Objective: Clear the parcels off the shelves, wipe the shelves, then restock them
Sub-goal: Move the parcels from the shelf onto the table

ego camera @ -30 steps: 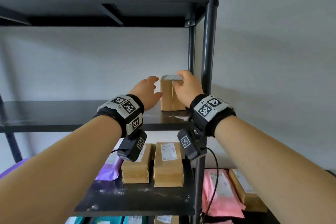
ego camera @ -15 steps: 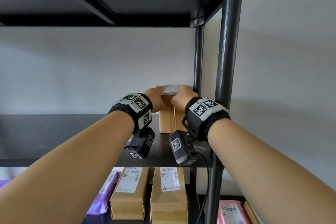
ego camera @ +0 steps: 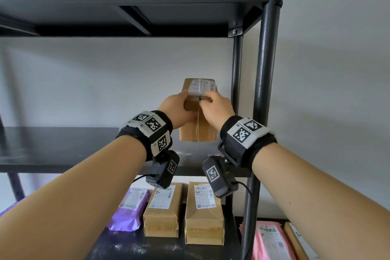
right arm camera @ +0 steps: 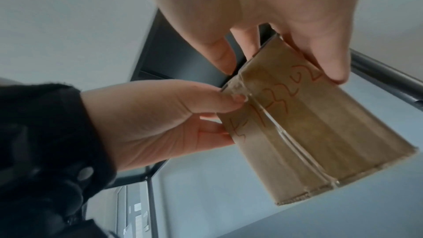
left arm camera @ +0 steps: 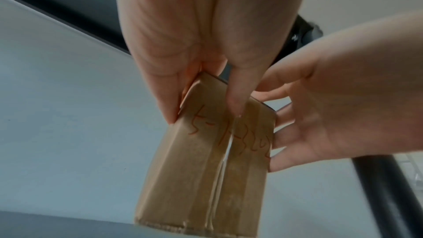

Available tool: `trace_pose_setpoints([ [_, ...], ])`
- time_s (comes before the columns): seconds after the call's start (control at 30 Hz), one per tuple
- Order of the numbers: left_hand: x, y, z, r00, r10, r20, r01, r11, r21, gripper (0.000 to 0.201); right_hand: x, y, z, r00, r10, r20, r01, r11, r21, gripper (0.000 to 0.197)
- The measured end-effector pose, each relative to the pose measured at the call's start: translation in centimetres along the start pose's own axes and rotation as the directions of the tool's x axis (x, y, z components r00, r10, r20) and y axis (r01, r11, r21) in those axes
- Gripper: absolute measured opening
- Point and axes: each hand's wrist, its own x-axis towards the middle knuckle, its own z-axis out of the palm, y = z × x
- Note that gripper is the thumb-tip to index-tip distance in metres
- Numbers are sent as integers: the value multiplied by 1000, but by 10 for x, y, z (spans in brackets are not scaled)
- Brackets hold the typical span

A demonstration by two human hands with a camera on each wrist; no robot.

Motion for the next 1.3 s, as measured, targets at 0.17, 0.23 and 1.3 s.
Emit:
trace_pose_setpoints([
  [0.17, -64, 13, -19, 991, 40, -130, -54, 993, -100, 37, -61, -23, -10, 983, -83, -162, 92, 995, 48, 26],
  [0.23, -89, 16, -21, 979, 33, -202, -62, 988, -142, 33, -88, -29, -12, 975, -101, -200, 113, 992, 48, 22],
  [1.3, -270, 74, 80, 998, 64, -3, -62, 965, -255, 79, -302, 65, -72, 993, -80, -86, 74, 995, -73, 67],
])
